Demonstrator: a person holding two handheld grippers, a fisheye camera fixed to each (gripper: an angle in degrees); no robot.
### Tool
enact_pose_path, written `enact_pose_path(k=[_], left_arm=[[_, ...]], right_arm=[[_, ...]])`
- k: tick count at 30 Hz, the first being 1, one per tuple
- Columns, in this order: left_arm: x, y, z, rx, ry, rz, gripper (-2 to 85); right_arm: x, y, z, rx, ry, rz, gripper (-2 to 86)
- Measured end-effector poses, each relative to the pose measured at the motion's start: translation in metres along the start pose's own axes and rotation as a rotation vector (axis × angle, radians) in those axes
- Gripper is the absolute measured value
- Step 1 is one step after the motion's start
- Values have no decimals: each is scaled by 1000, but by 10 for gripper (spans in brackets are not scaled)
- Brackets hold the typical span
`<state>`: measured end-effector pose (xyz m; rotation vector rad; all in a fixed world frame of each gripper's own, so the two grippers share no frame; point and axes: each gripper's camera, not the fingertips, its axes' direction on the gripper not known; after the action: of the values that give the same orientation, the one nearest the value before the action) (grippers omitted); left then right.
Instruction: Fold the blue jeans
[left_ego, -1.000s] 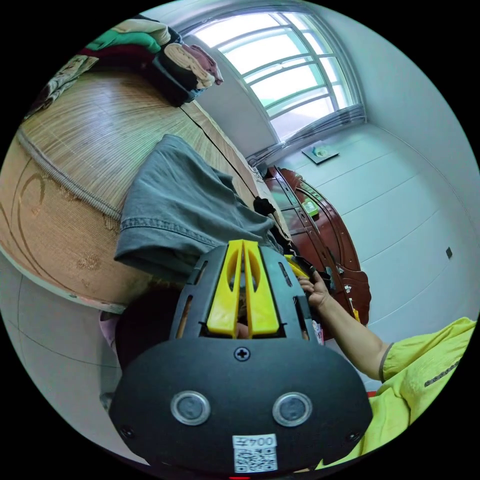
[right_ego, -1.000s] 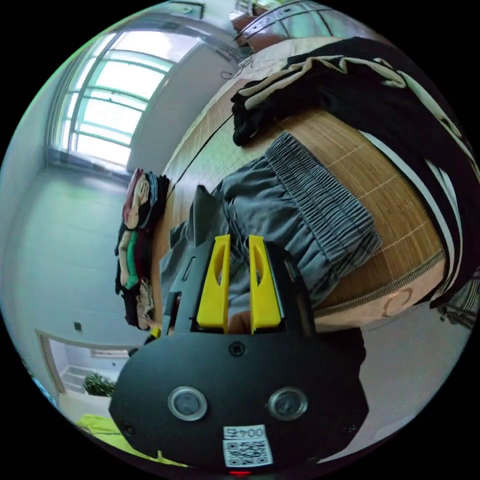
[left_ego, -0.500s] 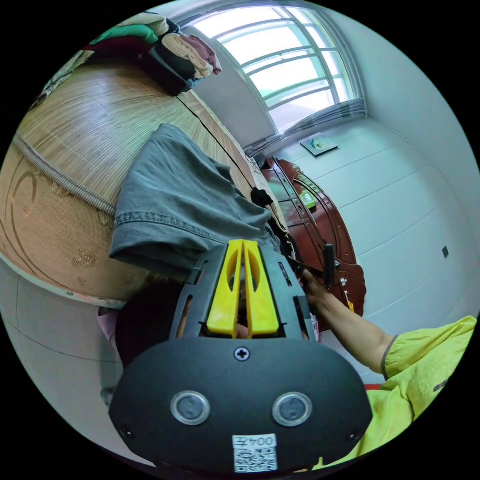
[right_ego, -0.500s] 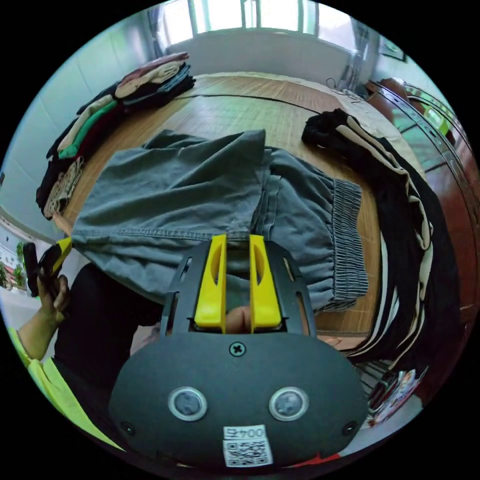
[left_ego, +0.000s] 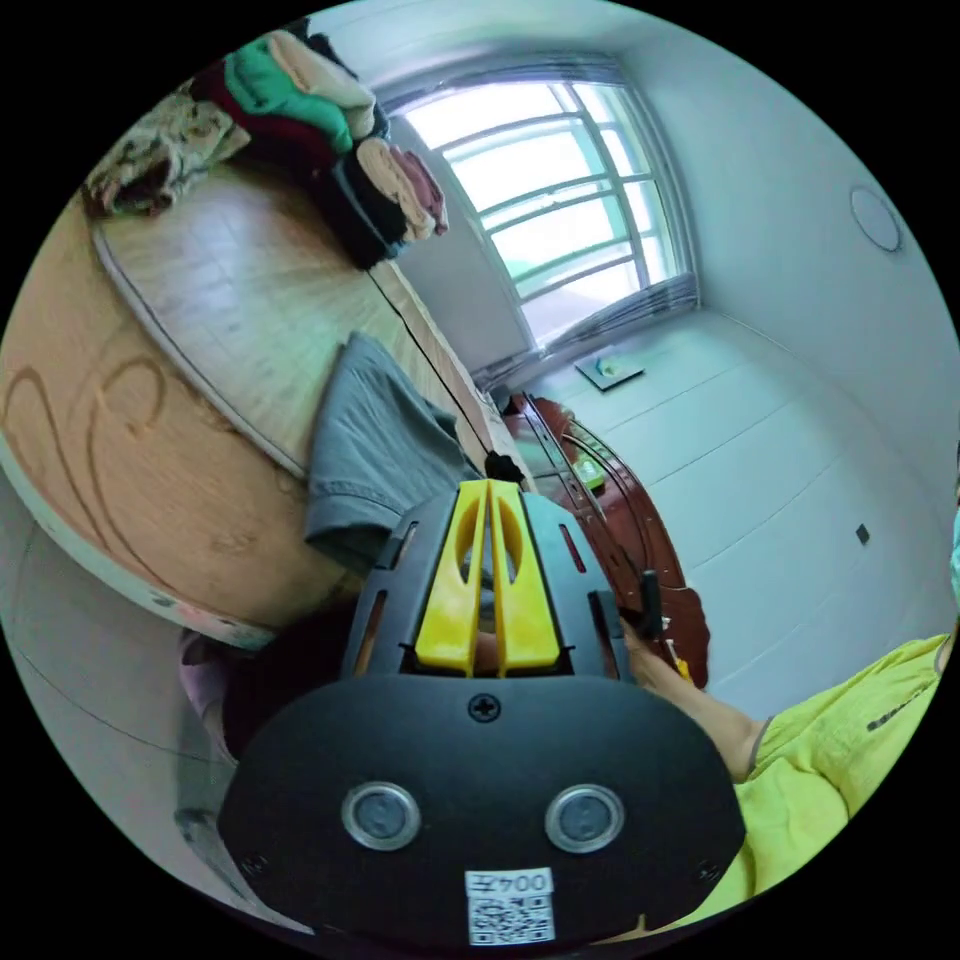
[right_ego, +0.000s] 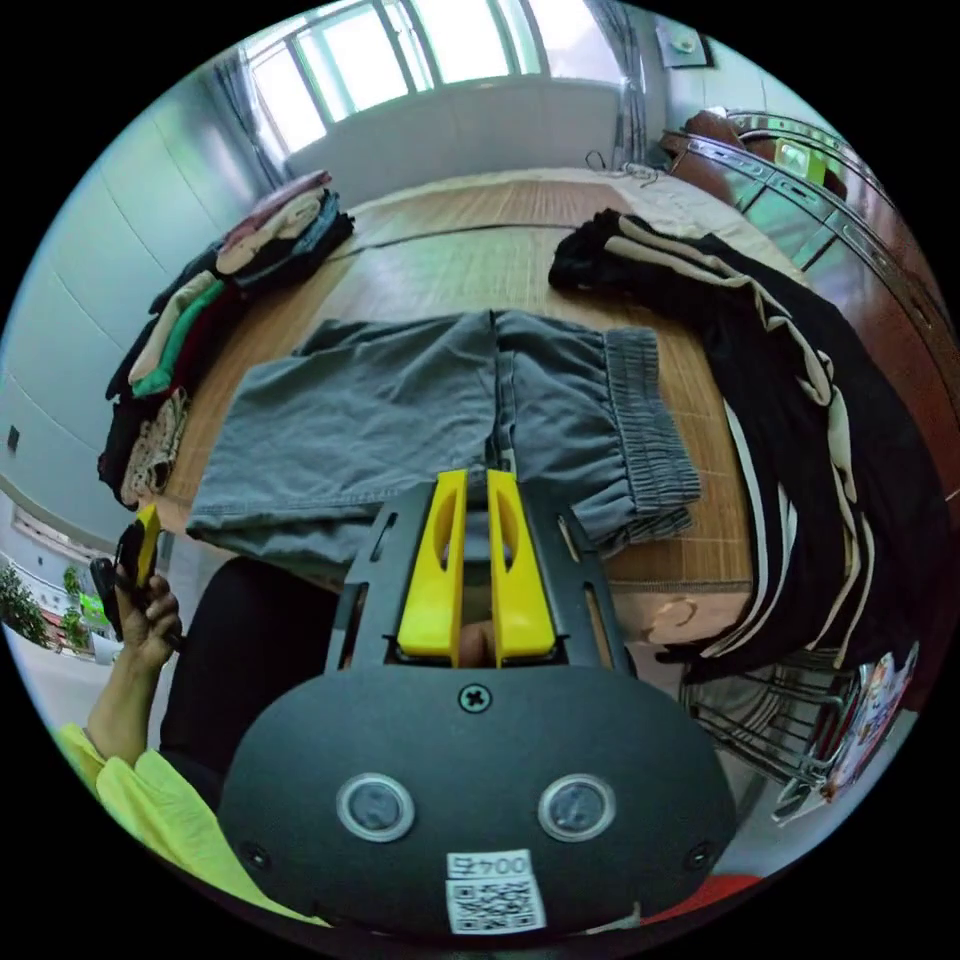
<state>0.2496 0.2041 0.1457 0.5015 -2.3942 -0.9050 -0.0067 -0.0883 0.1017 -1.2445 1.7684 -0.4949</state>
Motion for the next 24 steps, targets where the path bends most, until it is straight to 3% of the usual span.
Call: enact_pose_path(k=[5,7,8,14,21,24], left_arm=[[14,11,-27,63,-254,148,8],[21,11,-20,37,-355,194,9],[25,11,-12,14,-428,222,9],[33,24,35,-109,-659,329,19],[35,91,83,-258,-765,500,68],[41,104,104,-256,-808,556,75]], right_arm=[[-28,-13,4,69,59,-96,15],[-34,-17,32,-70,113,-132,8],[-33,-15,61,-239,166,-146,4],[-18,11,25,-108,31,-108,19],[23,50,22,86,-122,33,65],[33,52,43,22,-151,59,78]])
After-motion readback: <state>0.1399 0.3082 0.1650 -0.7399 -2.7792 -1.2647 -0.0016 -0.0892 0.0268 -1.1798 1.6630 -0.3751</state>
